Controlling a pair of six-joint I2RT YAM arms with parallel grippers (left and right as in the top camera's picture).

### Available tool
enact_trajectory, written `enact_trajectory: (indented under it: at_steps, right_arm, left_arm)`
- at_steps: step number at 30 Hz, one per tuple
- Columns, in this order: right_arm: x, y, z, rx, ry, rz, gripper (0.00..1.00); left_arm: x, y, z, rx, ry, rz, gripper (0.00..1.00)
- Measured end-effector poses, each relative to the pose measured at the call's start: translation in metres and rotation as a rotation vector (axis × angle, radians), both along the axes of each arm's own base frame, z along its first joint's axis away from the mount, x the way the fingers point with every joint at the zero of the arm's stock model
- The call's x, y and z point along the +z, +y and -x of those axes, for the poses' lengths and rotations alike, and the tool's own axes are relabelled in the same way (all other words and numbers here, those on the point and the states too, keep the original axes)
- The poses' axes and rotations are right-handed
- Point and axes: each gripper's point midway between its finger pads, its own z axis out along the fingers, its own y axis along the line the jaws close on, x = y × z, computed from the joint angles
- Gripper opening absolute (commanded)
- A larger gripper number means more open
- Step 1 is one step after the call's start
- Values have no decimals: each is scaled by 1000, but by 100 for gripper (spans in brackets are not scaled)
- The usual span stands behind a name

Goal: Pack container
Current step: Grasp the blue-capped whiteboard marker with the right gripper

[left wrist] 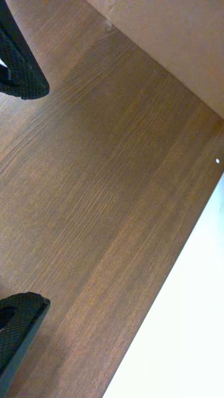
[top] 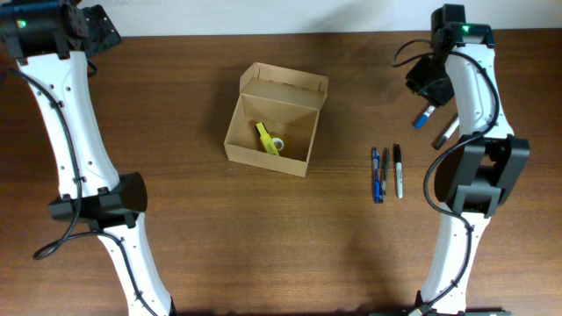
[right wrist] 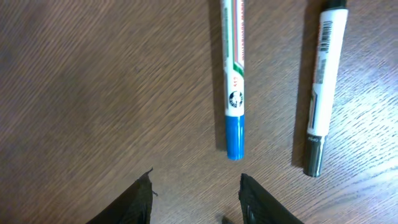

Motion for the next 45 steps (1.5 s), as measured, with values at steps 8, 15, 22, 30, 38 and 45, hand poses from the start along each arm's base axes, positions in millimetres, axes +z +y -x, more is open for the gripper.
enact_trajectory:
  at_steps: [8,15,22,30,38,45]
  right_arm:
    - [-24,-25,5,-64,41,-19,45]
    - [-30,-46,7,-111,40,-25,51]
    - [-43,-51,8,-119,58,-28,50]
    - [-77,-49,5,-117,92,-43,51]
    - [-85,-49,5,-119,99,-49,9]
    - [-85,-48,4,-107,98,-51,4]
  left_arm:
    - [0,0,0,0,0,0,100]
    - [0,0,0,0,0,0,100]
    - [0,0,0,0,0,0,100]
    - [0,0,0,0,1,0,100]
    - [0,0,0,0,1,0,100]
    - [0,0,0,0,0,0,100]
